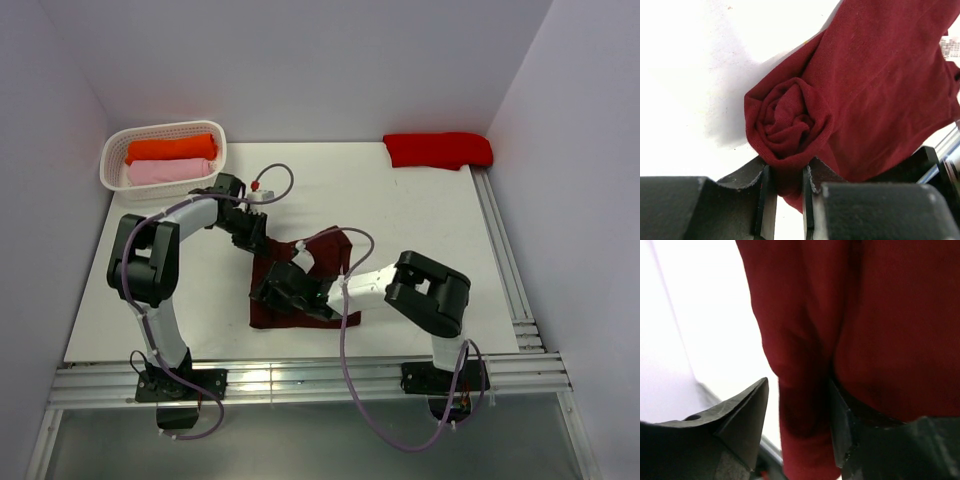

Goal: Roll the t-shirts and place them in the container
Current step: Roll the tshirt

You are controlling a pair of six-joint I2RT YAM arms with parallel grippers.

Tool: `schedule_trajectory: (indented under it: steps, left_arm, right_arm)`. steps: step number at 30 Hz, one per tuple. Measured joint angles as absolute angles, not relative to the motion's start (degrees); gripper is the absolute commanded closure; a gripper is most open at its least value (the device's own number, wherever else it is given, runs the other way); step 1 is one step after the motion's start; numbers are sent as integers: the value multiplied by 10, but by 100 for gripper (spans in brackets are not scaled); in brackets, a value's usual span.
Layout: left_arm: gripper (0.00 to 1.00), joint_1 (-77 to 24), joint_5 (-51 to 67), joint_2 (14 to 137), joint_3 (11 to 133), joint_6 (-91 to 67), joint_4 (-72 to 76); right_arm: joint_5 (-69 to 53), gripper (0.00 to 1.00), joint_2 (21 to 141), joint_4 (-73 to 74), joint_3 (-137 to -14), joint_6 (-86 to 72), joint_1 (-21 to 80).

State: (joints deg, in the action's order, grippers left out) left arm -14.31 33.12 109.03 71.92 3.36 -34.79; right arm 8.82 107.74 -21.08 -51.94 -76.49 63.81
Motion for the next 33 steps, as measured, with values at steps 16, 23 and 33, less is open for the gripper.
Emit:
schedule_trajectory:
  steps: [16,23,33]
  left_arm:
    - [87,-159,285,1088,720,23,-347]
    - [87,-162,280,1088,720,23,-347]
    - [87,-165,274,1088,721,23,-347]
  right_arm:
    - [258,33,1103,351,-827,-719,729]
    - [328,39,1155,385,-921,-678,724]
    - [364,42,1226,366,-971,-618,707]
